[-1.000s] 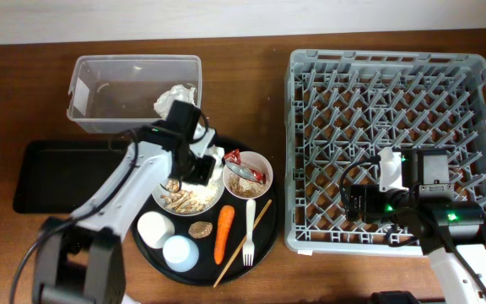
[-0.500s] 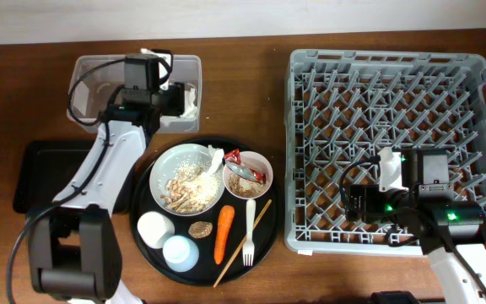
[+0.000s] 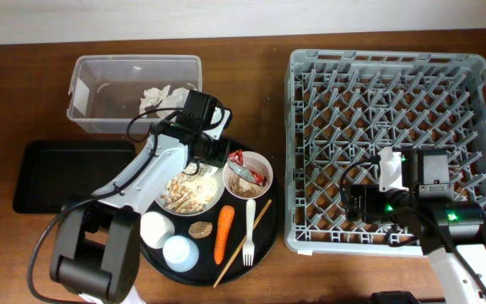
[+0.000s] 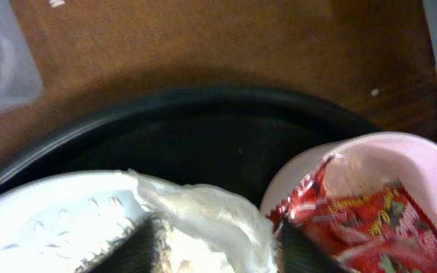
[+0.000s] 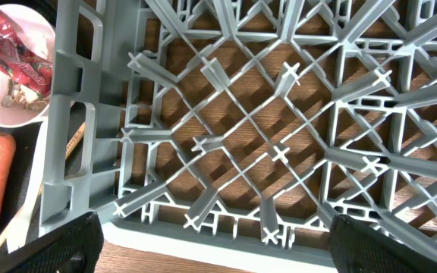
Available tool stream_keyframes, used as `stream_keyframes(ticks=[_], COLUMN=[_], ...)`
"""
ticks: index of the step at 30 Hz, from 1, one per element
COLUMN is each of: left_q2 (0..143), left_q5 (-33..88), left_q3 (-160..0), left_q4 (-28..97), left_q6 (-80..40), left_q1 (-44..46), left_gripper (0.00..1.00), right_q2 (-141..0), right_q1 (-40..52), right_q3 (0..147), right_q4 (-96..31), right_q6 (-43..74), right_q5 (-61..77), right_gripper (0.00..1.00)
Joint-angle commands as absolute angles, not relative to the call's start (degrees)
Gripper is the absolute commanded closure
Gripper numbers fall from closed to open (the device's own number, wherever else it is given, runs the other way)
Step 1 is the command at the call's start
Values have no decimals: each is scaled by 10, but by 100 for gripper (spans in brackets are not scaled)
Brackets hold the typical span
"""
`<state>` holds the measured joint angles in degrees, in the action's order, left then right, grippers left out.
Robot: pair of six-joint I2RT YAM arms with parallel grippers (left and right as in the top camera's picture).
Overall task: Sort waste into correct bins and load items into the dishwasher rack
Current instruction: 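Grasp the red wrapper in the pink bowl with the left gripper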
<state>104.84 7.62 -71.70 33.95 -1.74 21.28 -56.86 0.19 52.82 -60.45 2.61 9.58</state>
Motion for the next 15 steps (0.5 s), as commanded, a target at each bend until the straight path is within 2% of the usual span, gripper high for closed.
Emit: stream_keyframes(ticks=[1,3,5,7,12,13,14,15], left_q2=[1053,1033,952,900,996,1023,1032,1027], left_q5=[60,60,43,-72,-86,-70,-62,-43], left_q3=[-716,-717,-745,-785,-789,-789,-789,-791], left_q4=[335,339,339,305,189,191,191,192], left_q6=[-21,-21,-21,-21,-22,-21,-21,-21], left_q1=[213,213,213,203,86,73,69,70], left_gripper=[99,99,99,99,99,77,63,41], right_q2=[-568,-568,-568,-568,-568,-568,-568,-568], right_q1=[0,0,0,0,0,0,0,0], right_q3=[537,537,537,537,537,537,537,537], right_q4=[-605,-605,-605,-605,-605,-605,-605,-605], right_q6=[26,26,26,26,27,26,26,26], right_q5=[99,99,99,99,99,99,99,99], right_gripper=[2,2,2,2,2,2,2,2])
